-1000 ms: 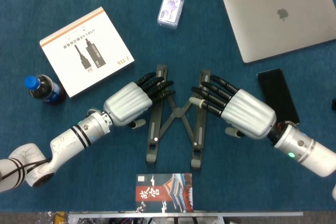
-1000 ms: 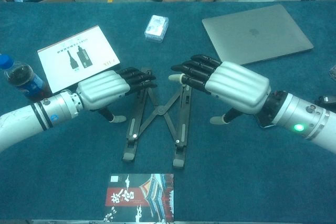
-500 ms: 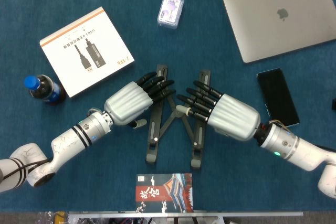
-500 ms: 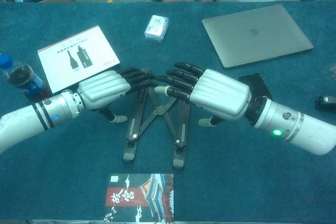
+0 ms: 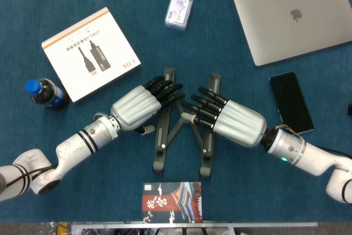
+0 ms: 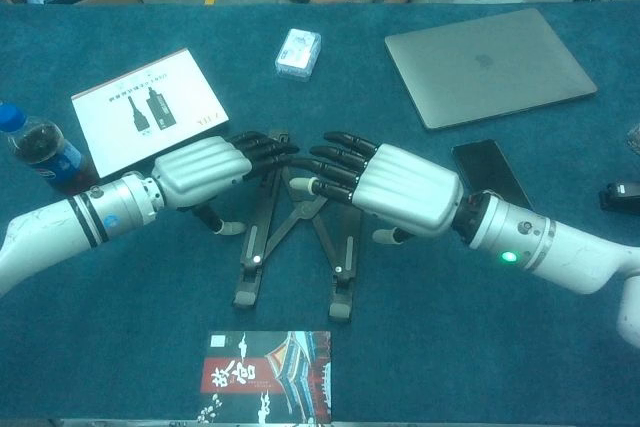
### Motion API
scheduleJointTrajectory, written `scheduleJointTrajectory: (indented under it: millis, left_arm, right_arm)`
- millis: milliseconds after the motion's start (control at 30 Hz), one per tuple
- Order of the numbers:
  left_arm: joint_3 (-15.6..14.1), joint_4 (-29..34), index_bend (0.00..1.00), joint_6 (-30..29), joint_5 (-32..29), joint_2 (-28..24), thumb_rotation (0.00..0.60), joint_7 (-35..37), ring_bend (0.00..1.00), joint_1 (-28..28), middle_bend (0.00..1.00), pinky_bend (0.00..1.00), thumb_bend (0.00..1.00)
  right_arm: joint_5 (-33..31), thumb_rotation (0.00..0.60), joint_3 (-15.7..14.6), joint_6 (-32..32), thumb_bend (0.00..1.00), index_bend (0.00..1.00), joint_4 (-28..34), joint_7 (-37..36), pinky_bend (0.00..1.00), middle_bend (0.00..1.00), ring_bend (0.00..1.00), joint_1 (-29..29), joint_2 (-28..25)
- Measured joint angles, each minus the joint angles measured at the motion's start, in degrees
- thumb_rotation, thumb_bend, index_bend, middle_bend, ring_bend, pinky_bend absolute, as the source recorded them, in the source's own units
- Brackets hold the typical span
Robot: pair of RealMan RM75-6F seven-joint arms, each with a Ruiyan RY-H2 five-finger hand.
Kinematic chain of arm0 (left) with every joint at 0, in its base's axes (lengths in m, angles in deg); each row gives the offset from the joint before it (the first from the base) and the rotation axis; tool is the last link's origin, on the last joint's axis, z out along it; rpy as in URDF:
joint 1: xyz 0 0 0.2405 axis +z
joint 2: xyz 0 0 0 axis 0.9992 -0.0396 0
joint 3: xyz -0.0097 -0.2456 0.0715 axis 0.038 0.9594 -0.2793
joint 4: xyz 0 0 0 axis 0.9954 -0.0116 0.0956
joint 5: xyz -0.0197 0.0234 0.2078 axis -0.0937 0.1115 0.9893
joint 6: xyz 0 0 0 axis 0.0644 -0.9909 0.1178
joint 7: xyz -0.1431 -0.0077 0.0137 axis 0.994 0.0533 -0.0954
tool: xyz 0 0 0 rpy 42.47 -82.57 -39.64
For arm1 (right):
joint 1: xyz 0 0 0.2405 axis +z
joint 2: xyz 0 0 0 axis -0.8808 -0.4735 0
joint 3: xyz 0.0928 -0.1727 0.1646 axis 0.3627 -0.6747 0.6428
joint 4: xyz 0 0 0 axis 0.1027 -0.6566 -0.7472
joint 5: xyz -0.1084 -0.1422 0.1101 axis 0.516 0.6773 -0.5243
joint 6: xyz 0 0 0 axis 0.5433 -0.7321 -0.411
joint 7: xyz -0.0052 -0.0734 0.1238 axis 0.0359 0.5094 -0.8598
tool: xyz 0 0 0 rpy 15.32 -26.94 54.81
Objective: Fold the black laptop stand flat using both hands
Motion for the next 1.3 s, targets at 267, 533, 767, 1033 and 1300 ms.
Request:
scheduleJointTrajectory:
  millis: [267,533,767,1033,1300]
  left_arm:
    - [-0.1,0.6,0.00,0.7,-0.6,-0.1,0.600,1.5,0.00,-0.2,0.00,0.00,0.21]
    - [-0.1,1.2,0.00,1.0,-0.9,-0.2,0.600,2.3,0.00,-0.3,0.00,0.00,0.21]
    - [-0.3,1.5,0.00,1.1,-1.1,-0.4,0.600,2.9,0.00,-0.2,0.00,0.00,0.21]
    - [-0.2,1.8,0.00,1.1,-1.2,-0.4,0.600,3.4,0.00,-0.2,0.00,0.00,0.21]
    - [-0.1,2.6,0.00,1.1,-1.2,-0.7,0.600,3.9,0.00,-0.4,0.00,0.00,0.21]
  right_arm:
    - [-0.3,0.600,0.2,-1.0,0.04,0.00,-3.7,-0.4,0.00,0.00,0.00,0.6,2.7]
    - [-1.4,0.600,0.5,-1.6,0.03,0.00,-6.2,-0.7,0.00,0.00,0.00,1.0,4.7]
    - [-2.4,0.600,1.0,-2.3,0.03,0.00,-7.7,-1.2,0.00,0.00,0.00,1.3,6.4]
    - [-3.2,0.600,1.2,-2.2,0.03,0.00,-8.9,-1.4,0.00,0.00,0.00,1.9,7.8]
    - [-3.8,0.600,1.5,-2.4,0.03,0.00,-10.3,-1.7,0.00,0.00,0.00,2.5,9.9]
